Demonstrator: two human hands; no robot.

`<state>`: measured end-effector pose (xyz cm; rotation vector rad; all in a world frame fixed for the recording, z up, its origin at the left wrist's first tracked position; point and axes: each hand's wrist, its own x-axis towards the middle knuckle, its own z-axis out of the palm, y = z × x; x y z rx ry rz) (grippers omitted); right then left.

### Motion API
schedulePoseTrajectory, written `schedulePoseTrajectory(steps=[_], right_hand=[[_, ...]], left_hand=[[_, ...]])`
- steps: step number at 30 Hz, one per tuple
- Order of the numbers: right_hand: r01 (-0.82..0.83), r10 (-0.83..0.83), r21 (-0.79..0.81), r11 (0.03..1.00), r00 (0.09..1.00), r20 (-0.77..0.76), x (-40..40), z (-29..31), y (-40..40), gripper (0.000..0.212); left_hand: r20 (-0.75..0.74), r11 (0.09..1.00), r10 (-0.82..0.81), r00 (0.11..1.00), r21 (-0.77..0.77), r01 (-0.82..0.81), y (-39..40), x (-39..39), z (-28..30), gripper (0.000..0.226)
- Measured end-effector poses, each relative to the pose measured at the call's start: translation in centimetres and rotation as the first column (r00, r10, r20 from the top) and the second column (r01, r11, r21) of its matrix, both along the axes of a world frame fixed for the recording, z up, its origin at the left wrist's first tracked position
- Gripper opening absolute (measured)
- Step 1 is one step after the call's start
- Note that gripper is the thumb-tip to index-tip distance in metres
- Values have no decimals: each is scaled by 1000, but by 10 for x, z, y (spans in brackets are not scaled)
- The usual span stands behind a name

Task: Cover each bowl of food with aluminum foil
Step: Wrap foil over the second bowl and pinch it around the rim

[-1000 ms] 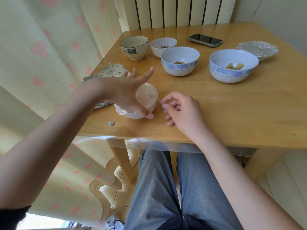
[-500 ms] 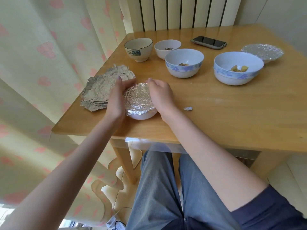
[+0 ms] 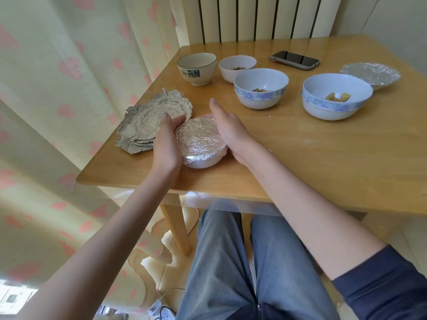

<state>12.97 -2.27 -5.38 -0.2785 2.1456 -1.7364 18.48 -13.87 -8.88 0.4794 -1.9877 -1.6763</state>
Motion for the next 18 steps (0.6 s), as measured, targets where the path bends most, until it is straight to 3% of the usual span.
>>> schedulePoseTrajectory(steps=[3, 6, 8, 10, 13, 15, 18], right_hand=[[91, -91, -7, 996, 994, -55, 3, 7, 7, 71], [358, -383, -179, 916, 914, -133, 20, 2, 13, 44], [425, -477, -325, 845, 874, -98, 43, -4, 6, 32], [449, -530, -392, 803, 838, -125, 59, -10, -6, 45], [504, -599, -363, 783, 769, -223, 62, -17, -21, 59], [546, -632, -338, 767, 736, -244, 59, -22, -27, 60], [519, -604, -339, 785, 762, -231, 57, -27, -29, 55]], left_hand=[[-10, 1000, -21, 1000, 14, 21, -3, 4, 1, 80], [-75, 998, -12, 997, 58, 16, -2, 6, 5, 66], [-120, 993, -19, 993, 111, 33, 1, 4, 8, 64], [-151, 990, -45, 988, 126, 64, 1, 0, 10, 67], [-154, 985, -117, 981, 109, 134, -2, -5, 12, 69], [-145, 978, -161, 976, 110, 178, -2, -5, 11, 69], [-142, 964, -192, 971, 158, 214, -2, -6, 11, 76]])
